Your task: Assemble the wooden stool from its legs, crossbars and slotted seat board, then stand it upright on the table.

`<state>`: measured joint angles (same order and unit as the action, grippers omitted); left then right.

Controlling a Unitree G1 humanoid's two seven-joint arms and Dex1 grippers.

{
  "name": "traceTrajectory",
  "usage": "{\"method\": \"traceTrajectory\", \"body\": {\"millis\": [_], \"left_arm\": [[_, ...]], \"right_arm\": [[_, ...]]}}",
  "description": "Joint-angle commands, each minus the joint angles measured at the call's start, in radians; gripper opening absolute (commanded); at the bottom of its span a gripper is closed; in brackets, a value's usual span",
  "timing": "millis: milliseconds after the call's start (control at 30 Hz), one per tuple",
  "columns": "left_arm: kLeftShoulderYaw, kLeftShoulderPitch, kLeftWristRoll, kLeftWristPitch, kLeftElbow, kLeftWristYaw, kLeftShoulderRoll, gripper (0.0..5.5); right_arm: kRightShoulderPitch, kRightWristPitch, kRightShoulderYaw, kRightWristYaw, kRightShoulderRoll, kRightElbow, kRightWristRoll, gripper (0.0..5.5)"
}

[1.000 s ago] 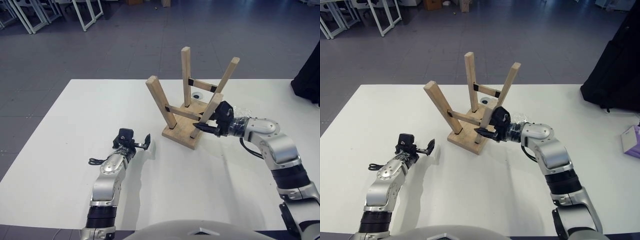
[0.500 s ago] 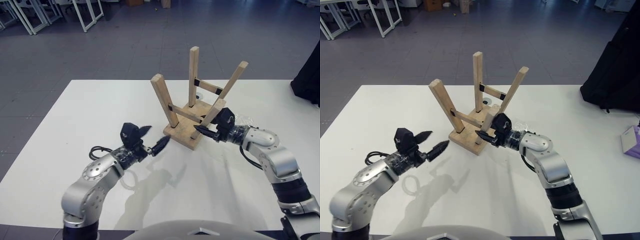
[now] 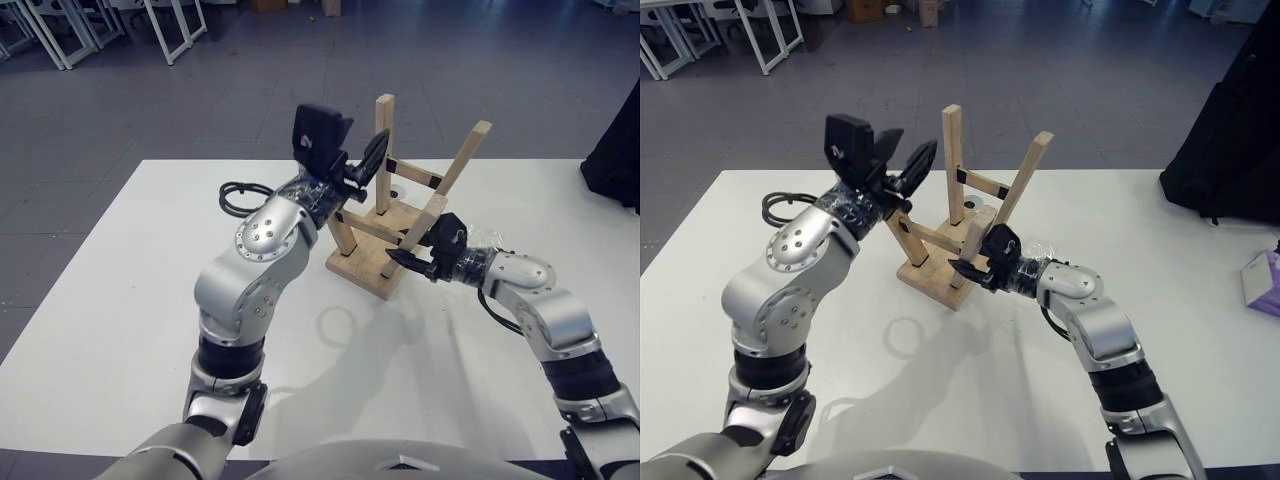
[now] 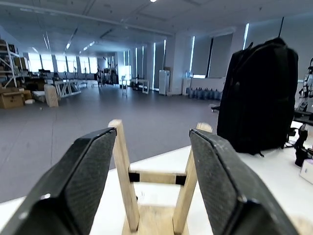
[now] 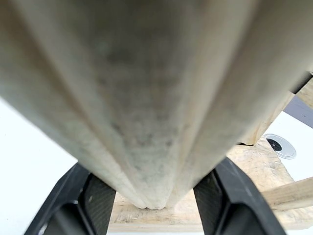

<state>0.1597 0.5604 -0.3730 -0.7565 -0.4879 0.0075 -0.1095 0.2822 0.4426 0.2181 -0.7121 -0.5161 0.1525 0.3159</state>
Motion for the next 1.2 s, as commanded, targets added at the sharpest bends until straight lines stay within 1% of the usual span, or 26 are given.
{"method": "traceTrajectory", "body": {"millis": [33,67,100,167,233,300,433,533,567,600,667,700,767,833,867,900,967,1067,1133,1200], "left_arm": [[0.257,0.065,0.294,0.089,0.119,-0.067,-0.173,2.78],[0.346,0.057,0.385,0.096,0.142,-0.09,-0.234,2.78],[0.409,0.041,0.446,0.093,0.157,-0.11,-0.27,2.78],[0.489,-0.008,0.528,0.096,0.187,-0.128,-0.292,2.78],[0.519,-0.063,0.579,0.131,0.23,-0.112,-0.276,2.78],[0.513,-0.104,0.614,0.171,0.259,-0.094,-0.256,2.78],[0.457,-0.136,0.636,0.221,0.289,-0.118,-0.231,2.78],[0.407,-0.137,0.622,0.247,0.3,-0.141,-0.209,2.78],[0.371,-0.146,0.598,0.251,0.295,-0.138,-0.18,2.78],[0.304,-0.139,0.544,0.251,0.26,-0.125,-0.123,2.78],[0.18,-0.071,0.477,0.249,0.195,-0.098,-0.039,2.78],[0.135,-0.022,0.463,0.252,0.179,-0.091,-0.022,2.78],[0.054,0.109,0.451,0.269,0.179,-0.091,-0.016,2.78],[0.021,0.183,0.454,0.272,0.188,-0.099,-0.018,2.78],[0.043,0.181,0.475,0.28,0.214,-0.114,-0.03,2.78],[0.104,0.147,0.513,0.284,0.247,-0.141,-0.054,2.78],[0.248,0.072,0.619,0.312,0.291,-0.19,-0.122,2.78],[0.472,-0.072,0.818,0.328,0.381,-0.214,-0.21,2.78],[0.552,-0.146,0.871,0.294,0.428,-0.257,-0.221,2.78],[0.562,-0.186,0.884,0.288,0.44,-0.275,-0.199,2.78]], "right_arm": [[-0.059,0.074,0.061,-0.005,-0.018,-0.111,-0.067,2.04],[-0.054,0.073,0.063,-0.009,-0.018,-0.113,-0.067,2.04],[-0.052,0.074,0.065,-0.011,-0.018,-0.113,-0.067,2.04],[-0.045,0.073,0.068,-0.006,-0.014,-0.108,-0.071,2.04],[-0.043,0.089,0.066,0.005,-0.009,-0.082,-0.066,2.04],[-0.039,0.134,0.066,0.026,-0.007,-0.049,-0.06,2.04],[-0.041,0.173,0.085,0.022,-0.011,-0.045,-0.05,2.04],[-0.041,0.166,0.082,0.028,-0.003,-0.072,-0.049,2.04],[-0.039,0.163,0.081,0.03,0.001,-0.081,-0.049,2.04],[-0.038,0.16,0.079,0.033,0.004,-0.089,-0.05,2.04],[-0.038,0.154,0.076,0.036,0.007,-0.098,-0.051,2.04],[-0.038,0.152,0.075,0.036,0.008,-0.101,-0.051,2.04],[-0.036,0.149,0.076,0.034,0.007,-0.105,-0.052,2.04],[-0.028,0.144,0.079,0.026,0.004,-0.113,-0.055,2.04],[-0.026,0.143,0.08,0.023,0.002,-0.113,-0.056,2.04],[-0.024,0.142,0.082,0.018,-0.001,-0.113,-0.058,2.04],[-0.023,0.139,0.087,0.012,-0.006,-0.109,-0.063,2.04],[-0.018,0.153,0.087,0.008,-0.009,-0.089,-0.057,2.04],[-0.008,0.17,0.083,0.009,-0.011,-0.064,-0.047,2.04],[0.0,0.175,0.085,0.01,-0.008,-0.055,-0.044,2.04]]}}
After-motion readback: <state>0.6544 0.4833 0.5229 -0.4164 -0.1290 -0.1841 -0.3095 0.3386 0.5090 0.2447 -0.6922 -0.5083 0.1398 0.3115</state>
